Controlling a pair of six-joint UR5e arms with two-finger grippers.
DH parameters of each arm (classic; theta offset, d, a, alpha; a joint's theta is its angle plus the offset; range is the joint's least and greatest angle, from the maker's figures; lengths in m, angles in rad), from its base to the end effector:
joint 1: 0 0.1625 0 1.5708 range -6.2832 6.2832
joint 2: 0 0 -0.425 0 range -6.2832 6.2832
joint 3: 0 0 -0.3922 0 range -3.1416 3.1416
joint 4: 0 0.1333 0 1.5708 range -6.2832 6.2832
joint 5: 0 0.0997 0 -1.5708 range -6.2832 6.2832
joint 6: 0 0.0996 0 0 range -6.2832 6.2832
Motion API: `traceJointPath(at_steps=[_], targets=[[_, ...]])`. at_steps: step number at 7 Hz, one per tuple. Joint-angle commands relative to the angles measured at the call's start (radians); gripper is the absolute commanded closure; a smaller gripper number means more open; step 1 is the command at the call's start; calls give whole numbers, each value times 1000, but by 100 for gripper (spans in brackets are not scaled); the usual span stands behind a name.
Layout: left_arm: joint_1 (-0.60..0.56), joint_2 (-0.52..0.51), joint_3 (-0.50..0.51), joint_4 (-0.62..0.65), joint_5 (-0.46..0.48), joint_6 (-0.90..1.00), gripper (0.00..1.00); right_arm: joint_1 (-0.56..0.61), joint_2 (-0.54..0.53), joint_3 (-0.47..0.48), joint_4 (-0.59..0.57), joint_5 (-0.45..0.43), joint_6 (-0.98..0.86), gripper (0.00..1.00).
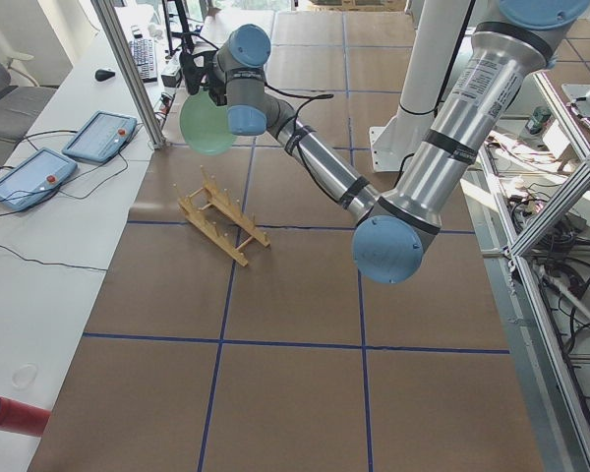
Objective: Place plate on table
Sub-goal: 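Lift the green plate up out of the wooden rack with the left gripper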
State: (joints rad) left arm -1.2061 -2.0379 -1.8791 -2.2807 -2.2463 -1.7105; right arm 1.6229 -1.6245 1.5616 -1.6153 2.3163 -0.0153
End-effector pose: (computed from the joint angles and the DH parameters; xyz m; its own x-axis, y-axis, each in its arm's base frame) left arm 0.1325 -0.5461 0.1747 -0.0404 -0.1988 -0.9792 0.5062 0.8409 -0.1916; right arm 0.0896 -0.4558 0.6950 0.7307 0.0957 0.6760 -0.0406 0.9945 -0.0969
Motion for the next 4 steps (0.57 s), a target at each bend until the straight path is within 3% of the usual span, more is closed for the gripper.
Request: traceJointPath(at_steps=[1,3,4], targets=[[112,-4,-130,267,17,180,100,0,0,0,0,0,0,0],[260,-13,-182,450,158,286,100,0,0,0,0,0,0,0],[384,-39,-217,604,320,340,100,0,0,0,0,0,0,0]])
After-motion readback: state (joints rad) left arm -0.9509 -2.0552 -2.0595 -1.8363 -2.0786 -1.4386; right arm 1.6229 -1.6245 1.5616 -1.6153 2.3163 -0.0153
